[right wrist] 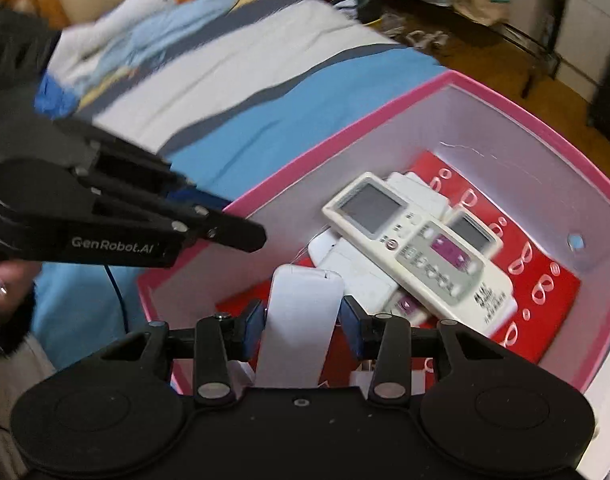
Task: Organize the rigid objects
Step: 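Grasp the white card and drop it into the box with the right gripper, then grasp the silver keys by their ring with the right gripper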
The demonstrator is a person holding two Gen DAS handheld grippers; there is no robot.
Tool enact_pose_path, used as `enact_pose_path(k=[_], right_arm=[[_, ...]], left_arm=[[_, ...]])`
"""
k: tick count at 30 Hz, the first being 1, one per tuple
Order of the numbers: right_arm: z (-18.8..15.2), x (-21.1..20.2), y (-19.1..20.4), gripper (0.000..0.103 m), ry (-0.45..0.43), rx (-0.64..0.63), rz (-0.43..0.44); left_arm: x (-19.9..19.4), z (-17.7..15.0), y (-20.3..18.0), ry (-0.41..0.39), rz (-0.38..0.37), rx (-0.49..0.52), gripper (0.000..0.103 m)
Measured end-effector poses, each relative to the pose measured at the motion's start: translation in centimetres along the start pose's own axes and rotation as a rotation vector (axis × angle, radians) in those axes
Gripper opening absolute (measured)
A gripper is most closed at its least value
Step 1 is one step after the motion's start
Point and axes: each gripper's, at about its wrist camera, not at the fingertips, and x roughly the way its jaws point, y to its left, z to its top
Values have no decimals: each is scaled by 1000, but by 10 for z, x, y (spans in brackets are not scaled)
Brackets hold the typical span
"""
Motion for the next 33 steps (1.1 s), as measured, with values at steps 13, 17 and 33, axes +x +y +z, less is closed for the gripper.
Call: enact_pose_path(k=[13, 17, 33], right_arm=[[-56, -75, -25, 47, -211, 228, 58], [-90, -118, -42, 48, -299, 339, -26], [-186, -69, -127, 54, -229, 513, -370]], left_arm=[[2, 2, -2, 1, 6, -11, 9], [3, 2, -3, 3, 16, -13, 9], [4, 5, -4, 16, 56, -26, 9]])
